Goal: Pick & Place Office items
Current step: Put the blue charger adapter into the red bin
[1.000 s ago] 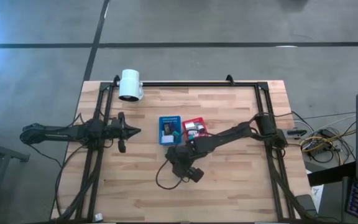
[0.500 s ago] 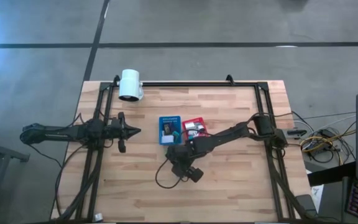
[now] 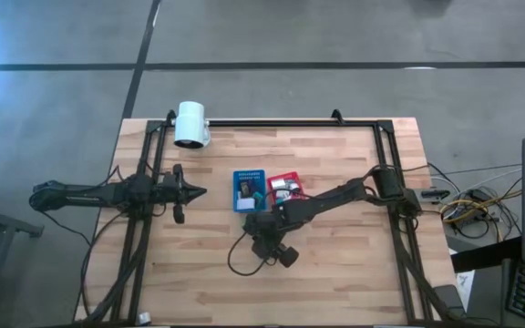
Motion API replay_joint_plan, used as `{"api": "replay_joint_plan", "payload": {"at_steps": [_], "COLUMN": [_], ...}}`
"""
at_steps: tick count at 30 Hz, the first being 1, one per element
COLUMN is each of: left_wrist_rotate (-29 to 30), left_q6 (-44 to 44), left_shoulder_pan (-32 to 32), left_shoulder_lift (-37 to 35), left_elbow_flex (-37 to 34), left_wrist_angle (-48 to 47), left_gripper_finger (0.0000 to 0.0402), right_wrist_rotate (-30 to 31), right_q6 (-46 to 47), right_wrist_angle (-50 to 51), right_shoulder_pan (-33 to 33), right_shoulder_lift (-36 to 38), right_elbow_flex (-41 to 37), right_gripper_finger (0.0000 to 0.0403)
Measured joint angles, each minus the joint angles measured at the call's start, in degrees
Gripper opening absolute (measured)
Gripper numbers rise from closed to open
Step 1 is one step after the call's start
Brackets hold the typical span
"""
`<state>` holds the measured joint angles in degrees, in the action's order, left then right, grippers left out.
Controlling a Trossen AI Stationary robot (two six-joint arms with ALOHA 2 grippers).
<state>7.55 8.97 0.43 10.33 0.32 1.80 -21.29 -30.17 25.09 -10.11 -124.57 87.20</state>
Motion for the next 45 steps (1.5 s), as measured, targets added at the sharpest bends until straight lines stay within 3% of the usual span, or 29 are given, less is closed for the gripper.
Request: {"api": "replay_joint_plan", "payload": {"at_steps": [13, 18, 21, 24, 28, 36, 40, 45], "left_wrist_rotate": [0.0, 0.0, -0.1, -0.3, -0.3, -0.3, -0.2, -0.2], "left_q6": [0.0, 0.0, 0.0, 0.0, 0.1, 0.3, 0.3, 0.3], "left_shoulder_pan": [0.0, 0.0, 0.0, 0.0, 0.0, 0.0, 0.0, 0.0], "left_shoulder_lift": [0.0, 0.0, 0.3, 0.8, 1.1, 1.3, 1.3, 1.3], "left_elbow_flex": [0.0, 0.0, 0.0, 0.0, 0.0, 0.0, 0.0, 0.0], "left_wrist_angle": [-0.1, -0.2, -0.4, -0.5, -0.5, -0.5, -0.4, -0.1], "left_gripper_finger": [0.0009, 0.0009, 0.0009, 0.0009, 0.0009, 0.0009, 0.0009, 0.0009], "right_wrist_rotate": [0.9, 1.4, 5.8, 10.6, 12.5, 9.5, 9.2, 9.3], "right_q6": [0.2, 1.2, 2.5, 4.1, 6.5, 12.2, 15.2, 19.5], "right_wrist_angle": [4.0, 7.0, 8.0, 8.3, 6.8, -18.9, -33.6, -46.9], "right_shoulder_pan": [1.3, 2.2, 2.8, 4.2, 7.2, 15.2, 17.7, 18.7], "right_shoulder_lift": [3.9, 8.5, 12.5, 17.8, 25.9, 41.6, 45.0, 46.5], "right_elbow_flex": [-0.3, -0.6, -2.3, -5.6, -12.7, -36.3, -46.4, -53.4], "right_gripper_finger": [0.0148, 0.0148, 0.0148, 0.0147, 0.0147, 0.0146, 0.0146, 0.0146]}}
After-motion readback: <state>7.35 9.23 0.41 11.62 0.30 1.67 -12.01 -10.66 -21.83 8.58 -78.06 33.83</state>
